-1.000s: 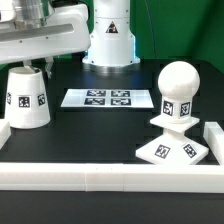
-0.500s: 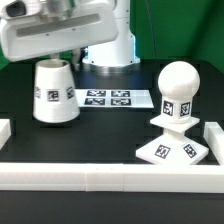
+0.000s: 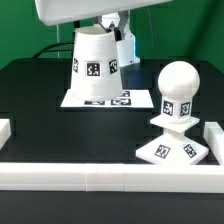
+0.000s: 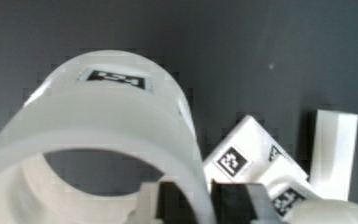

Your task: Assemble lamp

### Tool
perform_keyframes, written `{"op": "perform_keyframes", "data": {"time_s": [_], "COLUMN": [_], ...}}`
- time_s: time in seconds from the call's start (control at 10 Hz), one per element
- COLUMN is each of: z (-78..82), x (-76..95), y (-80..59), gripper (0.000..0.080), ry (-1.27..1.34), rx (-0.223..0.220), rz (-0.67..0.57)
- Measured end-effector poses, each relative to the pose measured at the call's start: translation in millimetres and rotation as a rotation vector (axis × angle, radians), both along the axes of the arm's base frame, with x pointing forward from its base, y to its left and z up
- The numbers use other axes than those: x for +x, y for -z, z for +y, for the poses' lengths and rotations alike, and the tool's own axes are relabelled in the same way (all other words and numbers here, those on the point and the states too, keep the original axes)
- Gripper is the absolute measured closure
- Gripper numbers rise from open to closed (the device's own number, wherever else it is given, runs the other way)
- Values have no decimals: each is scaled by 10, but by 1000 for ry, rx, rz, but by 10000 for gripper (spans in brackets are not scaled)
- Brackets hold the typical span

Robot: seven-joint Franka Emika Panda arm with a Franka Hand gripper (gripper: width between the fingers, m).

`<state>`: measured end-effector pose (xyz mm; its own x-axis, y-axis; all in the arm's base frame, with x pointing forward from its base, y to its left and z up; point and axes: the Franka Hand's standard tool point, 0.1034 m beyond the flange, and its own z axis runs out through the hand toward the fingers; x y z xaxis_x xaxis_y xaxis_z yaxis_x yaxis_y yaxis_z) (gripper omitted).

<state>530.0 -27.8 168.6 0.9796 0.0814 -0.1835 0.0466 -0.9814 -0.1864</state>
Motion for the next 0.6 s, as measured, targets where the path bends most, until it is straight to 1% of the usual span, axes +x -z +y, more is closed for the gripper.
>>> {"op": "perform_keyframes", "data": {"time_s": [0.2,0.3,0.4,0.5,0.6], "z": [2,8,66,197,318], "x": [-1,-10,-29,43,130], "y": [4,-17,-164,-361,-492], "gripper": [755,755,755,755,755], "ry": [0,-2,-4,-12,-16], "rx": [0,2,11,17,18], "rz": [1,4,15,6,-8]}}
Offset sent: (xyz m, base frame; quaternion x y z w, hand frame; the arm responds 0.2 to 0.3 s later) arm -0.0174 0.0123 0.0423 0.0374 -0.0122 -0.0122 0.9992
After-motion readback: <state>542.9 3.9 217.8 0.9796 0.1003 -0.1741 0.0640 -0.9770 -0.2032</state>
